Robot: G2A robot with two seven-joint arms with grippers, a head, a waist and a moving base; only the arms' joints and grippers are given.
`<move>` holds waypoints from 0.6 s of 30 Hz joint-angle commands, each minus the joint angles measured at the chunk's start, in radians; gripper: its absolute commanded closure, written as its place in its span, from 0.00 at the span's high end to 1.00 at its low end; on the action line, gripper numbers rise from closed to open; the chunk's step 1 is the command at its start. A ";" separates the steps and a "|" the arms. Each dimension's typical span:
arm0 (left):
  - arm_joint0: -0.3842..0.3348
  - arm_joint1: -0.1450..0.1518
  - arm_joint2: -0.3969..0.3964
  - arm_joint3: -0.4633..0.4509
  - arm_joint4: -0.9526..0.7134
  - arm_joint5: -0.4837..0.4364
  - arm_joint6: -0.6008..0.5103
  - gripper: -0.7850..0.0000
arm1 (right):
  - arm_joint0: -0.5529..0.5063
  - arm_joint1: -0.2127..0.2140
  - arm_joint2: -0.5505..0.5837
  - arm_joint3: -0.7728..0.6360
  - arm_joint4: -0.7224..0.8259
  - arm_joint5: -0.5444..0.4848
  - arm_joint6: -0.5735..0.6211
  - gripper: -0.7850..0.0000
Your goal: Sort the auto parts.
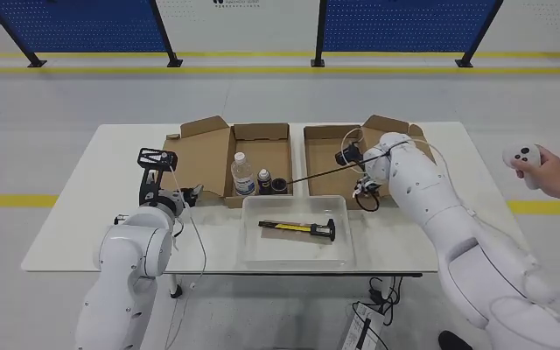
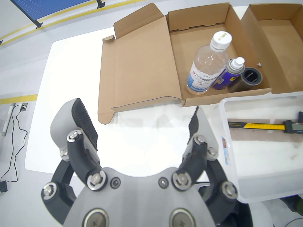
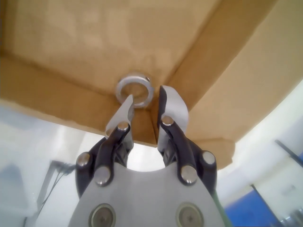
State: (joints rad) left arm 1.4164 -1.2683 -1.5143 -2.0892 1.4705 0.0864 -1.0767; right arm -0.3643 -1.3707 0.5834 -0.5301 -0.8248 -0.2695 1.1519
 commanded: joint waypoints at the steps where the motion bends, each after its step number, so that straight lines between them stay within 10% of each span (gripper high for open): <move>1: 0.000 0.000 0.000 0.000 0.000 0.000 0.000 1.00 | 0.003 -0.001 0.001 0.002 -0.003 -0.006 -0.001 0.38; 15: 0.000 0.000 0.000 0.000 0.000 0.000 0.000 1.00 | -0.025 0.080 0.131 -0.365 -0.043 0.017 0.009 0.50; 18: 0.000 0.000 0.000 0.000 0.000 0.000 0.000 1.00 | -0.097 0.124 0.197 -0.571 -0.075 0.026 0.081 0.68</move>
State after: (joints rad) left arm 1.4164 -1.2683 -1.5143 -2.0892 1.4705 0.0864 -1.0767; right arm -0.4369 -1.2606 0.7581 -1.0193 -0.8899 -0.2432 1.2050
